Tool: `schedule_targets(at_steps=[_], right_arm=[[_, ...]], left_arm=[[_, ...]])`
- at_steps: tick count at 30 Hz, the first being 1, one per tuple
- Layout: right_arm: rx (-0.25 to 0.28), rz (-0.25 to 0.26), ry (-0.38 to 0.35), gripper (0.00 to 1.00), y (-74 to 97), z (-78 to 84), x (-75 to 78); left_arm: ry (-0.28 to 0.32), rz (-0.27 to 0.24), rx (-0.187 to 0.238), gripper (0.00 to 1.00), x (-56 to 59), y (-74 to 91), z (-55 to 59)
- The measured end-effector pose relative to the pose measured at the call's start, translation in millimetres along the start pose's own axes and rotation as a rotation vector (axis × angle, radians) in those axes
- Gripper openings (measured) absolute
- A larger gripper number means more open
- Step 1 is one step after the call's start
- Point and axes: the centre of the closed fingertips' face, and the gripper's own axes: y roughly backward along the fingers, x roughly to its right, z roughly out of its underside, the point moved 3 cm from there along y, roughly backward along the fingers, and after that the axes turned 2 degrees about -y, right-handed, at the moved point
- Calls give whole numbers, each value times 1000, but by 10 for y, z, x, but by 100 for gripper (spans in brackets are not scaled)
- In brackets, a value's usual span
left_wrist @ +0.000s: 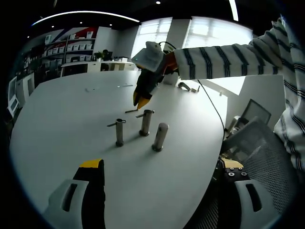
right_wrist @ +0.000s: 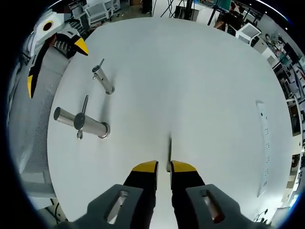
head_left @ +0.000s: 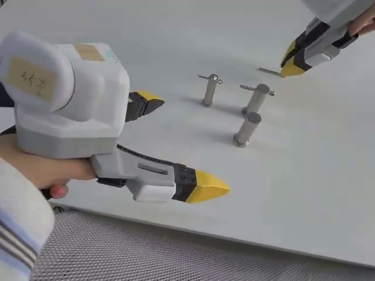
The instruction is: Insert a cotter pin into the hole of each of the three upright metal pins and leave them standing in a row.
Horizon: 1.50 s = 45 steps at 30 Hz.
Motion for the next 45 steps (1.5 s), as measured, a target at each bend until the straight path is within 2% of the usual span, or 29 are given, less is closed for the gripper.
schedule_targets(at_steps=[4,11,17,24,27,29,30,34,38,41,45], right_arm=[[-22,18,3,4,-86,19,67],[-65,-3,-5,0,-163,65,6],[-69,-11,-7,0,-150,40,-5],[-94,-36,-21,0,-143,18,-35],[-96,-43,-25,0,-133,12,-54],[-107,-51,-23,0,-115,8,-83],[-117,-59,5,0,-125,2,-75],[-129,-50,-14,0,-104,10,-96],[-143,-27,34,0,-77,10,-129],[-151,-18,35,0,-66,-9,-149],[-146,-18,28,0,-72,9,-69]], left_arm=[[7,-1,4,99,-6,1,8],[7,11,6,99,17,-4,18],[14,11,2,99,3,4,31],[10,14,0,97,114,-13,-54],[8,10,2,97,123,-15,-81],[13,9,8,97,77,-4,-77],[17,10,13,97,72,-5,-83],[14,12,5,97,37,8,-62],[13,15,-8,97,77,10,-67],[6,14,-12,97,91,14,-79],[-6,8,-14,97,85,35,-113]])
